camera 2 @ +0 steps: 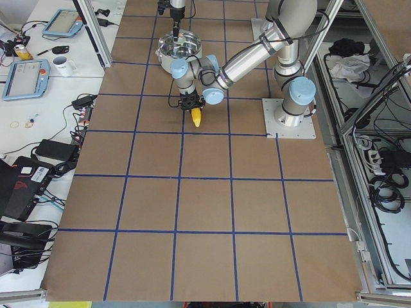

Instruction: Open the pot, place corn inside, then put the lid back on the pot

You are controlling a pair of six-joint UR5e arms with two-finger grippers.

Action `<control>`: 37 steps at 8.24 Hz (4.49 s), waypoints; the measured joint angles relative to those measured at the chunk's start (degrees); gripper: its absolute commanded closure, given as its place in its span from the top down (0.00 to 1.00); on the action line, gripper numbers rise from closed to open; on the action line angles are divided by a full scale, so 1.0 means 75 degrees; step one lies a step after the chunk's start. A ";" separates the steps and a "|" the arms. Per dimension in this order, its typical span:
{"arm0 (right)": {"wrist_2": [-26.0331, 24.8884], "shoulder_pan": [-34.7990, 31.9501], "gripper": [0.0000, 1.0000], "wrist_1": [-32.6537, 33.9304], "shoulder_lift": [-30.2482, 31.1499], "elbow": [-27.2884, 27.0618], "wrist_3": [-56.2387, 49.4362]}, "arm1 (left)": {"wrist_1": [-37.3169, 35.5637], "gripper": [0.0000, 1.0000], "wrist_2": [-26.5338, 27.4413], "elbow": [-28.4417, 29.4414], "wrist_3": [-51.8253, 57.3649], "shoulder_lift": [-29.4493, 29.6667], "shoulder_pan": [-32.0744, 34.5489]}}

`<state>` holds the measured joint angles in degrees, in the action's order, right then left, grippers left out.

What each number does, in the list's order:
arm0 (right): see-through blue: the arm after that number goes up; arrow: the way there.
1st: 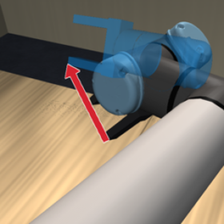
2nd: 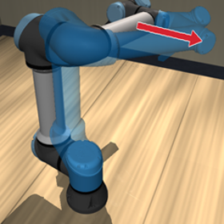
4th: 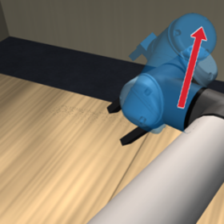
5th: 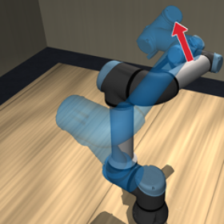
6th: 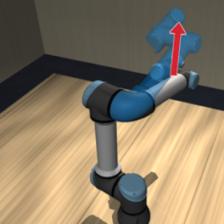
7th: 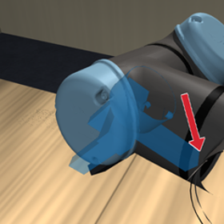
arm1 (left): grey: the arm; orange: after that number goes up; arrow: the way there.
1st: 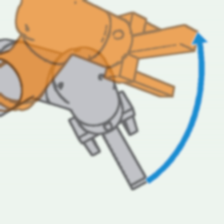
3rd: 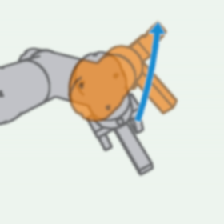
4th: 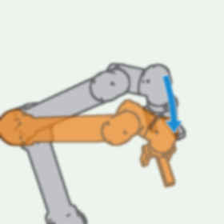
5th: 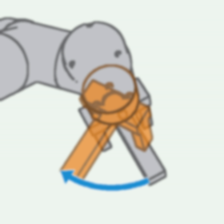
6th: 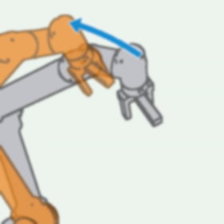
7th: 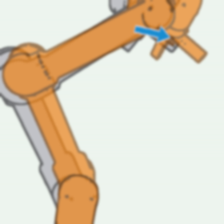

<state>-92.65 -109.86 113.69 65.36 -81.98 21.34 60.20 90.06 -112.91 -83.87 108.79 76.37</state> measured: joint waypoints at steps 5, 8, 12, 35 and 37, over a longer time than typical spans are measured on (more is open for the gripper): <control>0.0168 0.0000 0.68 -0.0034 -0.0021 -0.0003 -0.0014 | 0.0044 0.00 0.0011 0.0053 -0.0268 -0.0130 0.0002; 0.0253 0.0000 0.58 -0.0031 -0.0026 0.0001 -0.0059 | 0.0158 0.00 0.0025 0.0076 -0.0293 -0.0157 0.0012; 0.0244 0.0001 0.40 -0.0093 -0.0007 0.0004 -0.0127 | 0.0581 0.00 0.0025 0.0125 -0.0419 -0.0400 0.0034; 0.0479 0.2590 0.21 -0.3294 0.3250 -0.0097 -0.2564 | 0.1918 0.00 -0.0947 0.5622 -0.4019 0.1291 0.4514; 0.0481 0.2590 0.20 -0.3256 0.3254 -0.0161 -0.2654 | 0.1521 0.00 -0.1002 0.5175 -0.4156 0.1316 0.4518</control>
<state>-89.05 -90.44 89.27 89.76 -83.19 1.43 71.61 82.55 -74.10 -115.04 118.66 110.25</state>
